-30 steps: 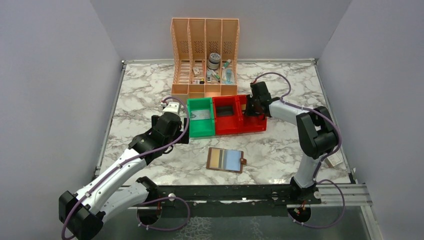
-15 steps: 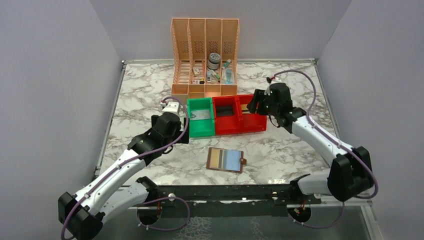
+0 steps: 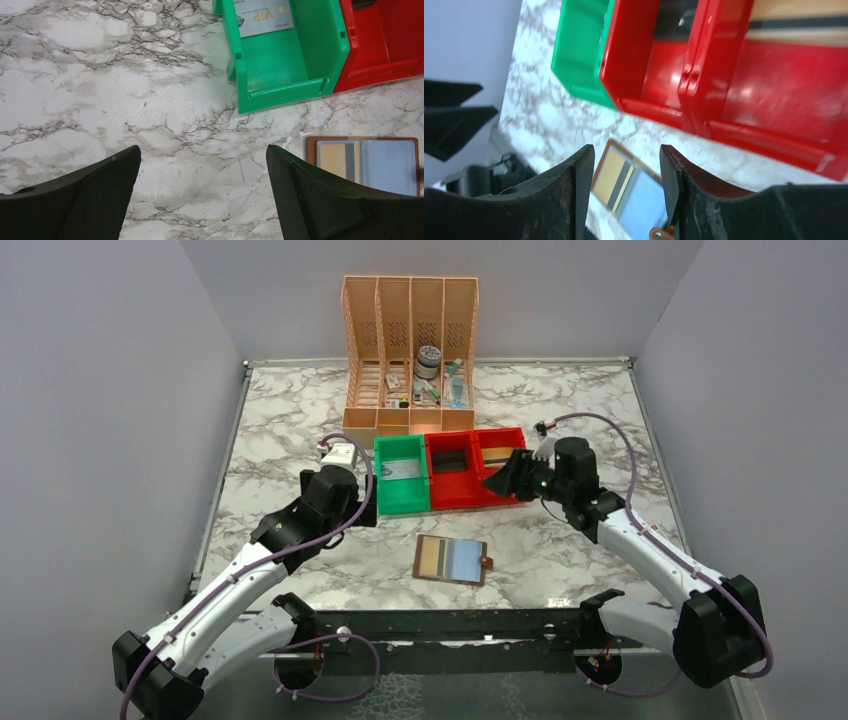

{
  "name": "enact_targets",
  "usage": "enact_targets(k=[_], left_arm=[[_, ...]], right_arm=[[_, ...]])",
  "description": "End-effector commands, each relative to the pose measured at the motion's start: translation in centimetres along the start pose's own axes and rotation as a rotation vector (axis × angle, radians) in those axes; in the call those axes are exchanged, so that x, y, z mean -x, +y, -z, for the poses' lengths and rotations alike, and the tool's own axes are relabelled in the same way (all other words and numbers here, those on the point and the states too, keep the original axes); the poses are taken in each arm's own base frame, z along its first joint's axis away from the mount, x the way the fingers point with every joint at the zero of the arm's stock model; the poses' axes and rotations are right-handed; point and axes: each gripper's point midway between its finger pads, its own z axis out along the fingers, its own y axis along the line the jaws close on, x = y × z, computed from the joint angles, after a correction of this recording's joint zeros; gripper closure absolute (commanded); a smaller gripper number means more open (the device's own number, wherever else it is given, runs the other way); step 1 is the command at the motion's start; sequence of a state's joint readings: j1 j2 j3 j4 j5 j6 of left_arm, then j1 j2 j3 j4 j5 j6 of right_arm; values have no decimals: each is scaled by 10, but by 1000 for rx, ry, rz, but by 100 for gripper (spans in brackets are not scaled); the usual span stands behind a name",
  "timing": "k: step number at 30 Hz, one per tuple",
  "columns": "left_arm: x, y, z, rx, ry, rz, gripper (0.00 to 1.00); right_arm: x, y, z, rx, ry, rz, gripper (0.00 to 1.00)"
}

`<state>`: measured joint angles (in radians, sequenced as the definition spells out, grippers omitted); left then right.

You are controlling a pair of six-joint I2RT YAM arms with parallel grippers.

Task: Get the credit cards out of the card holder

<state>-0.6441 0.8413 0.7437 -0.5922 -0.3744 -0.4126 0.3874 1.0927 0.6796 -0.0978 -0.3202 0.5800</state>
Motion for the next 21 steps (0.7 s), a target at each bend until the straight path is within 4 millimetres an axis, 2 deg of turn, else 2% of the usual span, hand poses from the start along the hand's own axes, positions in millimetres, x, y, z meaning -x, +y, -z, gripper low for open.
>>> enact_targets(k=[1,4,9,13,21], left_arm=[[1,1,1,-5,-16,11,1],[1,1,1,-2,-19,12,1],[2,2,1,1,-22,15,1],[2,2,2,0,-24,16,1],[3,4,4,2,-34,22,1]], right_arm=[[-37,31,-6,204,145,-68,50],[-55,29,-14,124,181,-31,50],[-91,44,-23,39,241,74,54],[-120,48,-30,-87,277,168,54],[-166,62,-46,-192,344,268,48]])
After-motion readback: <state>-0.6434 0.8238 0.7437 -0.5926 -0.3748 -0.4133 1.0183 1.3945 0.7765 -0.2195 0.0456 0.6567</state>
